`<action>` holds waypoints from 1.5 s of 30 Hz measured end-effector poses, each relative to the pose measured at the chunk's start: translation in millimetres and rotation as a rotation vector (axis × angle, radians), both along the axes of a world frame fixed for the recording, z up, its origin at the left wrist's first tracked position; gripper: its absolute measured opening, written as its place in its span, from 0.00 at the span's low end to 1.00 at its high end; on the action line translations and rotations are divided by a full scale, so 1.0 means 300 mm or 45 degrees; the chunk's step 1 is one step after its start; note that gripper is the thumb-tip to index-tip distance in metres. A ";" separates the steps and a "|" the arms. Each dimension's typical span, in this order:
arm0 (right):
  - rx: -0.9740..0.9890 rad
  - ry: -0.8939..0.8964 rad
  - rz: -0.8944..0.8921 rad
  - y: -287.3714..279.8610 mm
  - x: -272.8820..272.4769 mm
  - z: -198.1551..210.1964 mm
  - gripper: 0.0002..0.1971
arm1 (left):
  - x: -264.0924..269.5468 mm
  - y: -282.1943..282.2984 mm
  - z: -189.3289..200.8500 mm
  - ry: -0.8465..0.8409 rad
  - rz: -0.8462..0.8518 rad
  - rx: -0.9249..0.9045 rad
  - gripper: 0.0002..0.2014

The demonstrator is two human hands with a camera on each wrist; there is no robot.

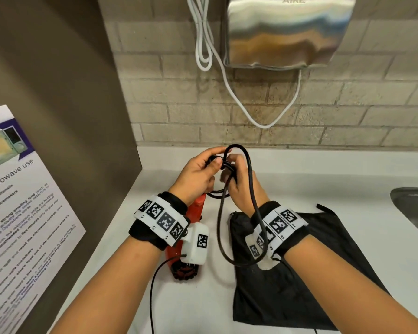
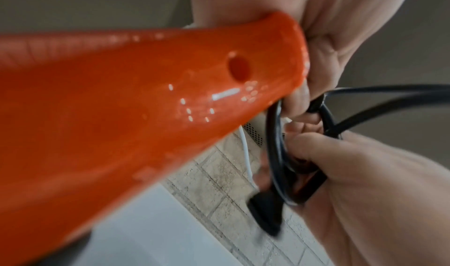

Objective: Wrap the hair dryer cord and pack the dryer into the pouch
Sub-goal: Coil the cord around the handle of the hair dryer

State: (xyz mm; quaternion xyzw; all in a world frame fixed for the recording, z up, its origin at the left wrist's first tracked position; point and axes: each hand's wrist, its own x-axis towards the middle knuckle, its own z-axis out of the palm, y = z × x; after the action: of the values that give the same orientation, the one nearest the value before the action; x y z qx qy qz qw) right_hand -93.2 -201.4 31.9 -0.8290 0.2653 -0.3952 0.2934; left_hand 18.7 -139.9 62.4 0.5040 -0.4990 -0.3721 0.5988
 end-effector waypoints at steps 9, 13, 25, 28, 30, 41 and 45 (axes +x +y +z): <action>0.150 0.728 -0.409 -0.125 -0.146 -0.200 0.12 | 0.066 0.010 0.011 0.065 0.140 -0.036 0.12; 0.369 1.449 -0.526 -0.187 -0.197 -0.260 0.17 | 0.061 0.015 0.011 0.052 0.114 -0.026 0.12; 0.354 1.277 -0.518 -0.237 -0.269 -0.289 0.13 | 0.079 0.016 0.006 0.036 0.061 -0.066 0.10; 0.297 0.480 -0.302 -0.146 -0.183 -0.145 0.11 | 0.056 0.003 0.005 0.035 0.039 -0.055 0.09; 0.189 0.047 -0.163 -0.064 -0.122 -0.025 0.09 | 0.041 -0.003 0.004 0.026 0.033 -0.050 0.09; 0.275 -0.330 0.098 0.057 -0.025 0.105 0.15 | 0.038 -0.012 -0.001 -0.058 0.014 -0.044 0.09; 0.190 -0.263 0.062 0.032 -0.021 0.090 0.18 | 0.035 -0.005 -0.001 -0.075 -0.017 -0.029 0.10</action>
State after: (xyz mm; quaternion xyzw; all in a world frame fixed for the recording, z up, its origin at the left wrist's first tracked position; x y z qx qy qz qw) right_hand -99.5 -191.8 58.9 -0.7658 0.2423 -0.4506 0.3896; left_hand 29.4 -141.5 62.2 0.5047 -0.5239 -0.3553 0.5870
